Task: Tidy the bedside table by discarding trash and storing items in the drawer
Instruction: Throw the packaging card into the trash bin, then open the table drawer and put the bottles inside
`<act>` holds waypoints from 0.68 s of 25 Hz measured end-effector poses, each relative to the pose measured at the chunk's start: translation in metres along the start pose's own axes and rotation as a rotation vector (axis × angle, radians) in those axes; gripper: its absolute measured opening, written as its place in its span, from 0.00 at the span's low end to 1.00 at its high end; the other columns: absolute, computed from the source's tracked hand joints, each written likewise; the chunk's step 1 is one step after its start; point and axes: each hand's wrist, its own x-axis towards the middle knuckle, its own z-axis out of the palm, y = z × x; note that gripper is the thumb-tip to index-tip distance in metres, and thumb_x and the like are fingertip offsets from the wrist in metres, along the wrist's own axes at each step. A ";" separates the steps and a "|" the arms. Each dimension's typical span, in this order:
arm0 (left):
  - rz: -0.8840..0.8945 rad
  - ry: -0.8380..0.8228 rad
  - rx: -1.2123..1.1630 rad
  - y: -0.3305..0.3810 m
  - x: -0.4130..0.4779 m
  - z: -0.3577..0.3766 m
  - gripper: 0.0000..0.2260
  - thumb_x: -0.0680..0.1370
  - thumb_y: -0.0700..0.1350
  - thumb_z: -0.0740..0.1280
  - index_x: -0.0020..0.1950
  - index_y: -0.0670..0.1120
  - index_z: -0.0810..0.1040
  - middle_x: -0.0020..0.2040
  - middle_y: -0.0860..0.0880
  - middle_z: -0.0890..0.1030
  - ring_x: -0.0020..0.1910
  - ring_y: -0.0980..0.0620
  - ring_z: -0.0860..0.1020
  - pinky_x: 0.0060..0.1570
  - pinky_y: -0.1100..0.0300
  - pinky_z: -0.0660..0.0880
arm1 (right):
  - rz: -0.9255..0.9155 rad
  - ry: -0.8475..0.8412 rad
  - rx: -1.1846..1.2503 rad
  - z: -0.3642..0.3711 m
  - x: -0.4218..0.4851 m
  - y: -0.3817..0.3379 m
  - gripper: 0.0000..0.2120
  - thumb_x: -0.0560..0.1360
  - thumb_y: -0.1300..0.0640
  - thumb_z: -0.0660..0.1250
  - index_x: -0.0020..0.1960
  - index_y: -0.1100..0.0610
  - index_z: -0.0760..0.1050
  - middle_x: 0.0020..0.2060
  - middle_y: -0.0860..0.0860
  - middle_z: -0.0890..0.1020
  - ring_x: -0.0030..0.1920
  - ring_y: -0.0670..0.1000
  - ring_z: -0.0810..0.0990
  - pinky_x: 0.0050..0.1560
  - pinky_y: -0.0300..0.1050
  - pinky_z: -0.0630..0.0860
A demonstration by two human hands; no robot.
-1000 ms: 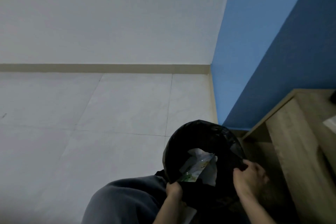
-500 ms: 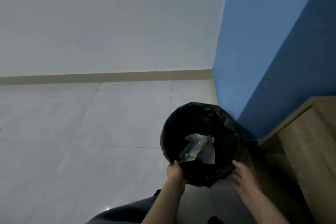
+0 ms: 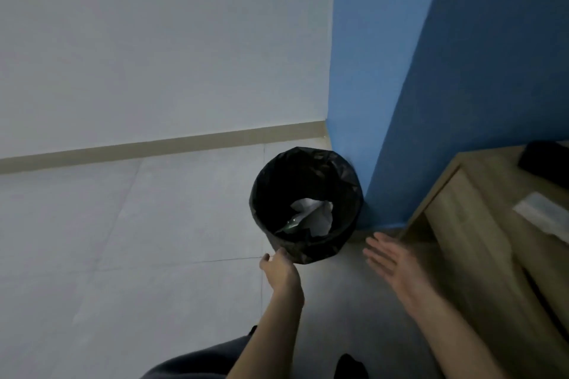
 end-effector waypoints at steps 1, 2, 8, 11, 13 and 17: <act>0.077 0.033 0.006 -0.009 -0.018 0.003 0.19 0.78 0.38 0.59 0.69 0.40 0.65 0.58 0.41 0.72 0.62 0.39 0.71 0.56 0.52 0.67 | -0.103 0.032 -0.025 -0.015 -0.019 -0.014 0.11 0.78 0.63 0.56 0.58 0.62 0.72 0.64 0.64 0.74 0.53 0.57 0.77 0.52 0.44 0.74; 0.156 0.038 0.025 -0.022 -0.033 0.007 0.16 0.77 0.35 0.59 0.65 0.40 0.67 0.56 0.40 0.74 0.61 0.39 0.72 0.55 0.52 0.68 | -0.225 0.053 -0.047 -0.031 -0.039 -0.026 0.08 0.77 0.59 0.59 0.51 0.61 0.74 0.60 0.65 0.76 0.49 0.54 0.78 0.47 0.39 0.76; 0.247 -0.551 0.288 -0.096 -0.158 0.079 0.14 0.76 0.32 0.56 0.60 0.42 0.70 0.55 0.43 0.76 0.58 0.41 0.75 0.58 0.49 0.73 | -0.790 0.538 -1.041 -0.186 -0.140 -0.028 0.10 0.70 0.67 0.68 0.50 0.60 0.78 0.48 0.59 0.82 0.53 0.62 0.80 0.50 0.45 0.74; 0.087 -0.762 0.515 -0.132 -0.202 0.103 0.12 0.78 0.38 0.58 0.61 0.45 0.68 0.58 0.42 0.75 0.51 0.44 0.76 0.43 0.57 0.73 | -0.822 0.517 -1.524 -0.219 -0.154 -0.010 0.19 0.71 0.54 0.59 0.55 0.62 0.79 0.54 0.60 0.82 0.55 0.61 0.80 0.54 0.57 0.75; 0.011 -0.760 0.576 -0.160 -0.213 0.111 0.13 0.79 0.40 0.56 0.64 0.41 0.69 0.62 0.40 0.75 0.55 0.42 0.76 0.50 0.52 0.76 | -0.810 0.478 -1.562 -0.221 -0.151 -0.011 0.25 0.71 0.50 0.52 0.59 0.61 0.77 0.58 0.59 0.80 0.60 0.58 0.78 0.58 0.58 0.75; 0.023 -0.687 0.570 -0.199 -0.209 0.111 0.15 0.79 0.41 0.56 0.65 0.41 0.70 0.64 0.39 0.75 0.61 0.38 0.75 0.62 0.44 0.73 | -0.791 0.466 -1.477 -0.220 -0.149 -0.013 0.26 0.74 0.49 0.49 0.61 0.60 0.75 0.62 0.58 0.78 0.64 0.57 0.75 0.61 0.59 0.72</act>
